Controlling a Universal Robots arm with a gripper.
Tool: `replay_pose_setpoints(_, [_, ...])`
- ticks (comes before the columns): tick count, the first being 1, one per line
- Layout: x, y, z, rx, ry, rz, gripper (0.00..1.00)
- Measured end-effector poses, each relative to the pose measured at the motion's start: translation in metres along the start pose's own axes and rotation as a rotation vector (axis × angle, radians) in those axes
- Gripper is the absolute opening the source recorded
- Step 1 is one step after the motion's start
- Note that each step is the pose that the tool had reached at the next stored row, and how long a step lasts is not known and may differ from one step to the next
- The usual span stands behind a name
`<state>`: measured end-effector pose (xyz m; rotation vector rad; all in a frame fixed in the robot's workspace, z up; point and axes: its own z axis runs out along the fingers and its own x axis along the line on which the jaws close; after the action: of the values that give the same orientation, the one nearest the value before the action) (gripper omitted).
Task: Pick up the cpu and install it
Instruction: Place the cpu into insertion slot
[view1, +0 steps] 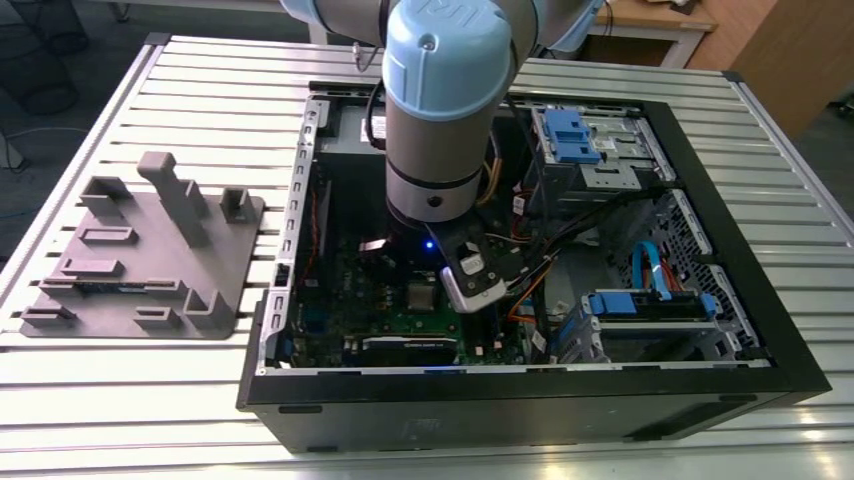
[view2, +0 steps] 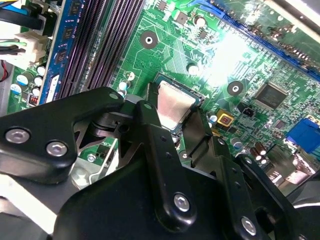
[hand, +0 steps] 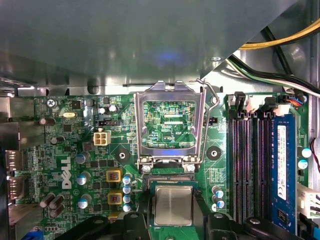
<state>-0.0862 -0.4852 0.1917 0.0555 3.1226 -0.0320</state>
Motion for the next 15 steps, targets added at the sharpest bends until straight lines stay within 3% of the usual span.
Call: replay_pose_setpoints(15, [0.0000, 0.0000, -0.0002, -0.0001, 0.0000, 0.000, 0.39])
